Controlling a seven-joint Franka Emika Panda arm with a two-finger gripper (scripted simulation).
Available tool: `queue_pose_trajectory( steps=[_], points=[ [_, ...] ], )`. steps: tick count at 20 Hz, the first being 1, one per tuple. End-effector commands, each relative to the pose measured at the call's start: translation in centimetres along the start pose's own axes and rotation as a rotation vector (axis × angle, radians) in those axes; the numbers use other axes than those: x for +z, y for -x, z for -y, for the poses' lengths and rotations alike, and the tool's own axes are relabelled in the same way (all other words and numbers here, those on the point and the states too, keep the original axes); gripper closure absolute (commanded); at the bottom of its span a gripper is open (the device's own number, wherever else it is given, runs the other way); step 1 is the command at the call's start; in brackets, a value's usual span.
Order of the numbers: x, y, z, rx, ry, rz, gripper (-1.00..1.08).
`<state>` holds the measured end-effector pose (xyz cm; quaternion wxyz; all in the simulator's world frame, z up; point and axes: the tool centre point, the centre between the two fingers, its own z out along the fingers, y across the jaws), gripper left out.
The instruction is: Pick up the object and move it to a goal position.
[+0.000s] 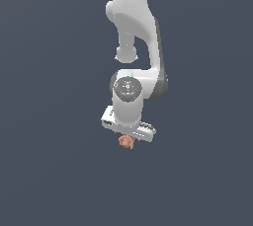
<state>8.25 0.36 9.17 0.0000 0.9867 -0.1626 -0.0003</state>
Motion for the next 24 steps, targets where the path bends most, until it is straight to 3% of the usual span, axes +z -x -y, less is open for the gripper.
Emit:
queue_pose_trajectory(
  steps=[1, 10, 16, 17, 24],
  points=[
    [0.3, 0.0, 0.0, 0.0, 0.0, 0.0, -0.92],
    [4.5, 0.1, 0.0, 0.004, 0.0, 0.0, -0.92],
    [5.0, -0.1, 0.0, 0.004, 0.0, -0.001, -0.92],
    [5.0, -0.1, 0.0, 0.004, 0.0, -0.001, 1.08],
    [5.0, -0.1, 0.0, 0.004, 0.0, -0.001, 1.08]
  ],
)
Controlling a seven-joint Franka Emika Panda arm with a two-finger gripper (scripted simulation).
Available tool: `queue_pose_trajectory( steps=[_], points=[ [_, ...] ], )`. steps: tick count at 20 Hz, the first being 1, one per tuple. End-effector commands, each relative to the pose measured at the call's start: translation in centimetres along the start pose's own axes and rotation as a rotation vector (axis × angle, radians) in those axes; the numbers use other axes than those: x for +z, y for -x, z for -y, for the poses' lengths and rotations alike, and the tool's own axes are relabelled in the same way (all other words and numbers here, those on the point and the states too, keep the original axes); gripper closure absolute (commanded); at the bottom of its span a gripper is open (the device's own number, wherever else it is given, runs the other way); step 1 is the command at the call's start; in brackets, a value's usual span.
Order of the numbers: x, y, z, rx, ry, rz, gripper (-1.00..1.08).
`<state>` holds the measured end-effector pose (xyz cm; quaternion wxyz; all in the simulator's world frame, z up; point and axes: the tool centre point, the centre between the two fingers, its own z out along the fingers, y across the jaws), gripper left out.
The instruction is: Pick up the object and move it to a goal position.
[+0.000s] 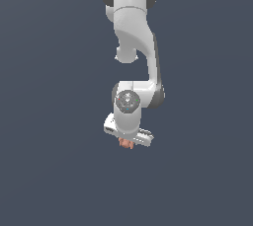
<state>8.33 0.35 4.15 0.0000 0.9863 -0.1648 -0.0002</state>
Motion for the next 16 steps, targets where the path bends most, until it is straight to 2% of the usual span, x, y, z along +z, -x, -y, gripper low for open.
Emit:
queue_pose_trajectory(
  steps=[1, 9, 16],
  points=[
    [0.0, 0.0, 0.0, 0.0, 0.0, 0.0, 1.08],
    [-0.6, 0.4, 0.1, 0.0, 0.0, 0.0, 1.08],
    [-2.9, 2.1, 0.2, 0.0, 0.0, 0.0, 1.08]
  ],
)
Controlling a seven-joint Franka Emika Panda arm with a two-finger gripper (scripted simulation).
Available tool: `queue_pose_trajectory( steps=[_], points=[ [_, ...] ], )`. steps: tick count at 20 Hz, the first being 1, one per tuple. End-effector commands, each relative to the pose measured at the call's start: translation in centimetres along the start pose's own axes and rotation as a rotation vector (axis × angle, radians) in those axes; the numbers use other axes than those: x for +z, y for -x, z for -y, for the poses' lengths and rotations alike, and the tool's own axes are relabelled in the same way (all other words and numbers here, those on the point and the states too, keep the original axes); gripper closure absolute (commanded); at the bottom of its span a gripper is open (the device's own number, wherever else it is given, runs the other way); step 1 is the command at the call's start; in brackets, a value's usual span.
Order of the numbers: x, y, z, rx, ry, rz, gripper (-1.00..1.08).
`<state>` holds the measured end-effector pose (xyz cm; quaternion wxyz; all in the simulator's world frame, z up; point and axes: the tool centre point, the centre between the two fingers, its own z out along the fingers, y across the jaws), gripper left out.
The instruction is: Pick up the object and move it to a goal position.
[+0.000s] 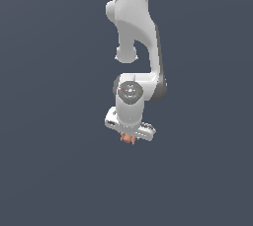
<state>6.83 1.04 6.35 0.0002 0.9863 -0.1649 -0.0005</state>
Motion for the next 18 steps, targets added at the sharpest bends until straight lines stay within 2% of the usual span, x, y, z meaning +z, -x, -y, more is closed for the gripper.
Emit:
queue_pose_trajectory(
  steps=[1, 18],
  points=[
    [-1.1, 0.8, 0.1, 0.0, 0.0, -0.001, 1.08],
    [-13.4, 9.4, 1.3, -0.001, 0.0, -0.001, 1.08]
  ],
)
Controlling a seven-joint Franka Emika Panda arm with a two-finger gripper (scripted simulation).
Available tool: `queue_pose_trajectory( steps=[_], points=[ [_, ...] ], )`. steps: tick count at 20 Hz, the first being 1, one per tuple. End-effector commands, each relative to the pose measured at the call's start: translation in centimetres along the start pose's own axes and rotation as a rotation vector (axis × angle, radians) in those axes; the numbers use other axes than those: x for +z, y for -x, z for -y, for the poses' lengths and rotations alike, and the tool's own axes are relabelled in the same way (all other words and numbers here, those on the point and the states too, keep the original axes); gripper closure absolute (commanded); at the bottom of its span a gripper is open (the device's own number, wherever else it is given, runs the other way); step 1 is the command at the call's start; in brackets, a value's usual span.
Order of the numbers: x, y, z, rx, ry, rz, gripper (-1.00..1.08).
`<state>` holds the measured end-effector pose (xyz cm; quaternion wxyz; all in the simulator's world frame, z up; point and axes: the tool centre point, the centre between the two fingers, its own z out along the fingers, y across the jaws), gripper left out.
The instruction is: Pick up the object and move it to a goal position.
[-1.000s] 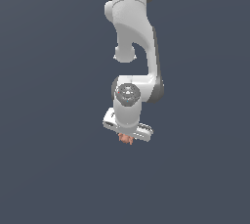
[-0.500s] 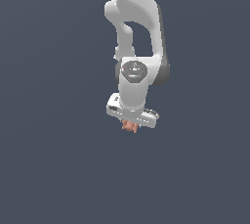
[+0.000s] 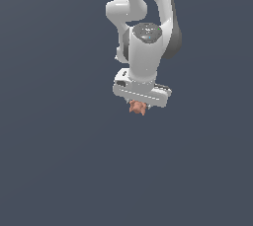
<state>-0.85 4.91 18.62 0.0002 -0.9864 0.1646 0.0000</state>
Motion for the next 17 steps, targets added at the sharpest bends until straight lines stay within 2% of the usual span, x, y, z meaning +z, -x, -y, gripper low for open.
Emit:
queue_pose_trajectory(
  steps=[1, 9, 17],
  points=[
    [-1.8, 1.3, 0.2, 0.0, 0.001, 0.0, 1.08],
    [-6.0, 4.0, 0.6, 0.0, 0.001, 0.0, 1.08],
    [-7.6, 4.8, 0.9, 0.0, 0.001, 0.0, 1.08]
  ],
)
